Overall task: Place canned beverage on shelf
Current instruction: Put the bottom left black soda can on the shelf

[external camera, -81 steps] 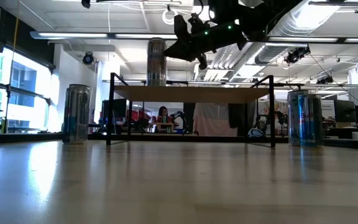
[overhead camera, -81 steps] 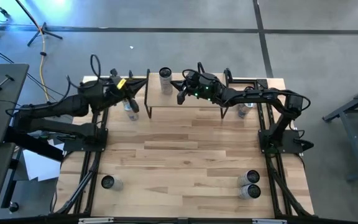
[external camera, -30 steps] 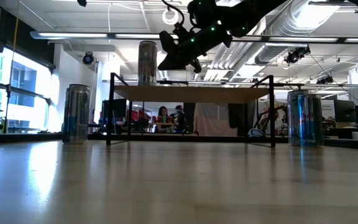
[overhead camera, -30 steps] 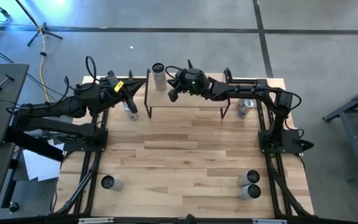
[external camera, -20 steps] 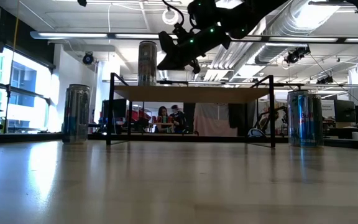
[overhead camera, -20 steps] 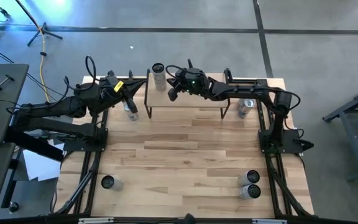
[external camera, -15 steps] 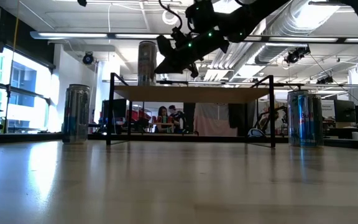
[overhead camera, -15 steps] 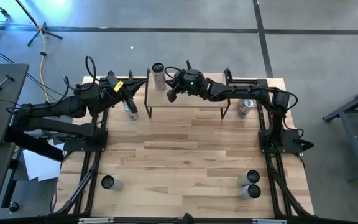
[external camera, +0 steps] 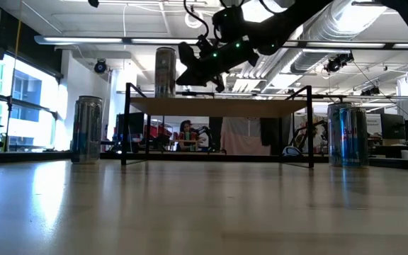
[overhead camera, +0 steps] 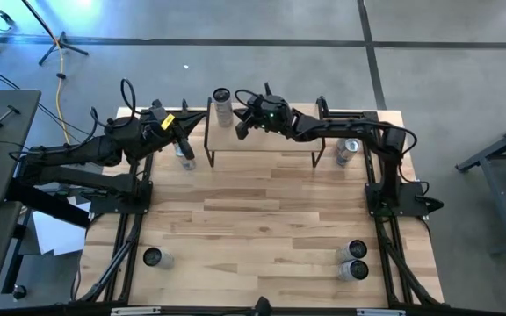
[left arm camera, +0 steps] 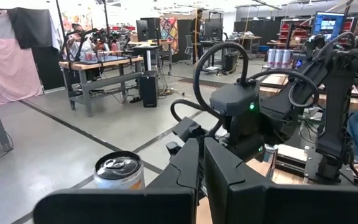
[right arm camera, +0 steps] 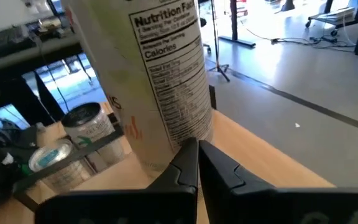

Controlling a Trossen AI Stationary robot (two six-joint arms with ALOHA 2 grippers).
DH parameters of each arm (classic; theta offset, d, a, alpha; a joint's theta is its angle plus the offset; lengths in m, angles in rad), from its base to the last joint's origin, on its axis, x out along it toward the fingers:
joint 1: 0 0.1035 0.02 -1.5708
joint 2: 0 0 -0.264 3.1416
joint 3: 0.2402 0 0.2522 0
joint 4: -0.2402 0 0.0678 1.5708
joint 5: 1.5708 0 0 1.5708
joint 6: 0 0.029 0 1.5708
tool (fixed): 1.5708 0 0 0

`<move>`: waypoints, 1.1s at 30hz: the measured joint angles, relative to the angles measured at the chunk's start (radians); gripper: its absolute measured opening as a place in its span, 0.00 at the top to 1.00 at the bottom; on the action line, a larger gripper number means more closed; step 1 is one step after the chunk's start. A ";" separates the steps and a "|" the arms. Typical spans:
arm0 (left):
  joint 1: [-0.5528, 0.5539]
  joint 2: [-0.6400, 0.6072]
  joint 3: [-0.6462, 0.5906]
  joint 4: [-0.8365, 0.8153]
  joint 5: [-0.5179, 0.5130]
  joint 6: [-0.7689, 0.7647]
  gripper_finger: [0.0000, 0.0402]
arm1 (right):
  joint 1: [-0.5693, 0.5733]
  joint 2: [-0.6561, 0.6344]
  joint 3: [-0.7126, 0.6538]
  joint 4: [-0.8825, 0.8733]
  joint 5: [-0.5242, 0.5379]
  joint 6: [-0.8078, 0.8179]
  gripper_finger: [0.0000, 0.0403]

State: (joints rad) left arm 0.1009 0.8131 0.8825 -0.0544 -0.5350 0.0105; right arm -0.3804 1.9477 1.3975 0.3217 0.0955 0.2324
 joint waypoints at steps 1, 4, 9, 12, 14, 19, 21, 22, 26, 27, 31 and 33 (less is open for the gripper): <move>0.000 0.000 0.000 0.000 -0.001 0.000 1.00 | 0.001 0.004 0.000 0.005 -0.001 0.002 1.00; 0.000 0.000 0.000 0.000 -0.003 0.000 1.00 | 0.003 0.009 0.000 0.005 0.000 -0.012 1.00; 0.002 0.000 0.000 0.000 -0.014 0.000 1.00 | -0.006 0.010 0.002 0.010 0.001 0.017 1.00; 0.002 0.000 0.000 0.000 -0.014 -0.008 1.00 | -0.010 0.010 0.015 0.023 0.005 0.015 1.00; 0.001 0.000 0.000 0.000 -0.014 -0.009 1.00 | -0.014 0.010 0.024 0.020 0.005 0.013 1.00; 0.001 0.000 0.000 0.000 -0.013 -0.009 1.00 | -0.018 0.010 0.031 -0.002 0.005 -0.010 1.00; 0.001 0.000 0.000 0.000 -0.013 -0.009 1.00 | -0.018 0.010 0.031 -0.037 -0.008 -0.013 1.00; 0.001 0.000 0.000 0.000 -0.013 -0.008 1.00 | -0.018 0.010 0.031 -0.060 -0.021 -0.013 1.00; 0.001 0.000 0.000 0.000 -0.013 -0.008 1.00 | -0.012 0.010 0.031 -0.169 -0.024 -0.028 1.00; 0.001 0.000 0.000 0.000 -0.013 -0.008 1.00 | -0.011 0.010 0.031 -0.176 -0.021 -0.026 1.00; 0.001 0.000 0.000 0.000 -0.035 -0.007 1.00 | 0.002 0.010 0.031 -0.174 -0.045 -0.037 1.00; 0.001 0.000 0.000 0.000 -0.043 -0.007 1.00 | 0.009 0.010 0.031 -0.153 -0.044 -0.057 1.00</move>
State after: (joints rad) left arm 0.1020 0.8131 0.8825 -0.0547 -0.5777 0.0032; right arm -0.3718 1.9579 1.4281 0.1684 0.0517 0.1756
